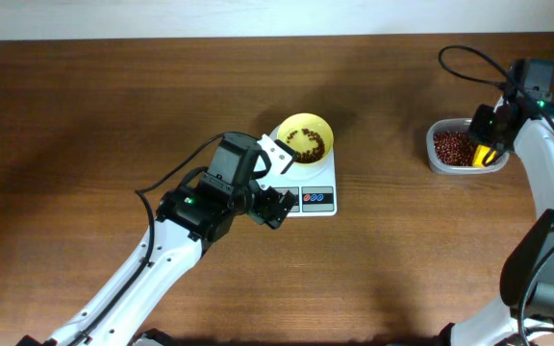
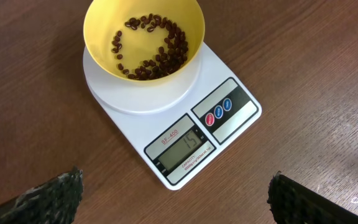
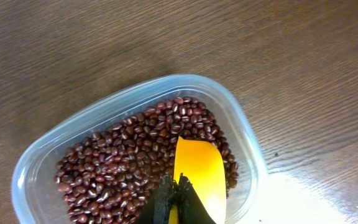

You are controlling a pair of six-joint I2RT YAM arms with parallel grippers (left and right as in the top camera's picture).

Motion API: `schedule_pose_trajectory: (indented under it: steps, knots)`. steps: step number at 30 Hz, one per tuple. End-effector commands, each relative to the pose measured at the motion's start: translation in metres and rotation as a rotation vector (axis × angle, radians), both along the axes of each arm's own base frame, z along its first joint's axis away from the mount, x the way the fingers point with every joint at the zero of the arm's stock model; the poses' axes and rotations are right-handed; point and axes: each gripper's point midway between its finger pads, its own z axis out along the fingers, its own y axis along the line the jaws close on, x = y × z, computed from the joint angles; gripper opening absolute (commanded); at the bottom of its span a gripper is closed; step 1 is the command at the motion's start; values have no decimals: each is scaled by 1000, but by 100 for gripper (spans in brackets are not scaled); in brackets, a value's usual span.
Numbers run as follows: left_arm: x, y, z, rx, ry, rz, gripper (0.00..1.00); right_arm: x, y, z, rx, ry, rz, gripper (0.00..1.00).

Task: Scoop item into bowl and weigh 50g on scale

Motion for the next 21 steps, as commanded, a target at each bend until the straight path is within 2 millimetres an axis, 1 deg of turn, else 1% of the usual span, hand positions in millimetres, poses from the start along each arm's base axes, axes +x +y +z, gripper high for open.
schedule_pose_trajectory:
  steps: [1,3,4,7,10,13,17,18,19,21]
  knots:
    - [-1,0,8,-24,-12,6,99,-2,13,-16,68,31,39,4]
    - [-1,0,8,-24,-12,6,99,-2,17,-21,88,35,46,4]
    - [-1,0,8,-24,-12,6,99,0,22,-26,119,37,59,4]
    - [-1,0,8,-24,-11,6,99,10,37,-35,205,15,98,4]
    - [-1,0,8,-24,-12,6,99,19,43,-30,238,-32,122,4]
    - [-1,0,8,-24,-12,6,99,19,46,-30,246,-33,150,4]
    - [-1,0,8,-24,-12,6,99,18,41,-28,295,-50,162,4]
    - [-1,0,8,-24,-12,6,99,16,39,-27,322,-60,170,4]
    - [-1,0,8,-24,-12,6,99,13,32,-26,352,-67,155,4]
    - [-1,0,8,-24,-12,6,99,10,29,-23,401,-89,190,4]
